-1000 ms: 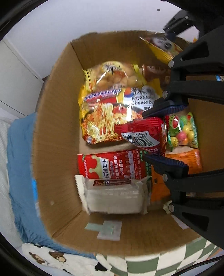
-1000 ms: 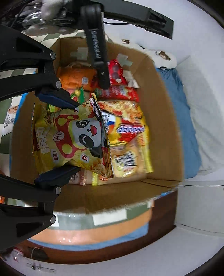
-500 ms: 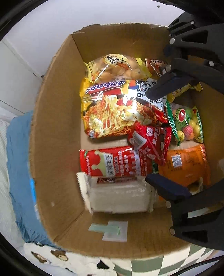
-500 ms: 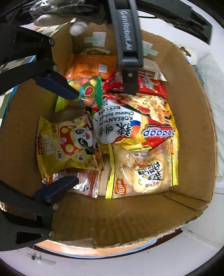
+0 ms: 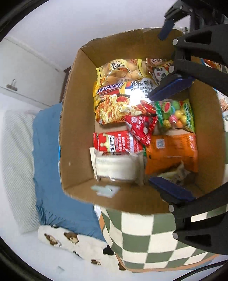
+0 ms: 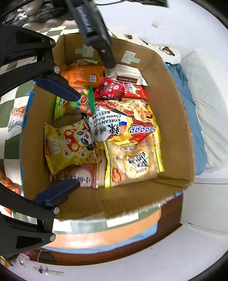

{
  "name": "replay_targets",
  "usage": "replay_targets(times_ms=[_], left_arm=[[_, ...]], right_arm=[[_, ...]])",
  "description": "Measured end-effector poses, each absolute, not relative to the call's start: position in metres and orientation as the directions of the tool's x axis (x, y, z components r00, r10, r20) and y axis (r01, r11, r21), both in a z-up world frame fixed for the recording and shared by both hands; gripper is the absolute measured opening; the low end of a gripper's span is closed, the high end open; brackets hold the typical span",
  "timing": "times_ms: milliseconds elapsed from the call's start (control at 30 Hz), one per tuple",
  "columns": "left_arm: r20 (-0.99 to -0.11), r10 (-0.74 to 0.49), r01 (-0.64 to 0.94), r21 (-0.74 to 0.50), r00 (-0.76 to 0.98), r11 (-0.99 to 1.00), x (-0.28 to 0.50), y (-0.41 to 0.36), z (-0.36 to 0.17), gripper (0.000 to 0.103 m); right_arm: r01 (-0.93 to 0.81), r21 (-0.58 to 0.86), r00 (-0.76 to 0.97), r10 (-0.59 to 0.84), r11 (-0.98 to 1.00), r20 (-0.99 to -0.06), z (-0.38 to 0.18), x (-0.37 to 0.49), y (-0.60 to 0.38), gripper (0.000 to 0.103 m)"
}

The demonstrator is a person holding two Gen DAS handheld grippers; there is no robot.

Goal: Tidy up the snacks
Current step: 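Lift both tools out of the box toward the last two snacks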

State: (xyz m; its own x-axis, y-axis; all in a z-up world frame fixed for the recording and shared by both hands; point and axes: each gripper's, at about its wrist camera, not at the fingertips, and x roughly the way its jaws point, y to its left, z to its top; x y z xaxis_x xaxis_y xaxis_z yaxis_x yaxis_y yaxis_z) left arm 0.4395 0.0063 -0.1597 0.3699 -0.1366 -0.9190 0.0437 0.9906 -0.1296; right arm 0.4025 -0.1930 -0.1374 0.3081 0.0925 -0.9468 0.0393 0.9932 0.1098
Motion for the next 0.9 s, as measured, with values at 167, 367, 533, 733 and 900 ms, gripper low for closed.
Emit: replay_targets(times_ms=[167,367,533,733,900], left_arm=[[-0.892,-0.095,0.030,-0.091,0.441,0.995,0.410,0.009,-0.149,0.088],[-0.846,-0.047,0.033,-0.035,0.532,0.999,0.369,0.006,-0.126,0.088],[-0.805,-0.039,0.034,-0.024,0.592,0.999,0.339,0.007,-0.102,0.088],[-0.768,-0.030,0.036,-0.009,0.639,0.999,0.303,0.003,-0.080,0.088],[-0.751,-0.055,0.035,-0.042,0.658,0.998,0.279,0.003,-0.068,0.088]], right_arm=[[0.045,0.086,0.371,0.063,0.995,-0.926,-0.122,0.382,-0.194,0.092],[0.032,0.068,0.439,0.047,0.997,-0.897,-0.101,0.356,-0.191,0.092],[0.015,0.047,0.512,0.033,0.999,-0.859,-0.074,0.327,-0.186,0.092],[0.003,0.038,0.582,0.029,0.999,-0.813,-0.042,0.285,-0.182,0.092],[0.000,0.040,0.626,0.032,0.999,-0.779,-0.024,0.254,-0.179,0.092]])
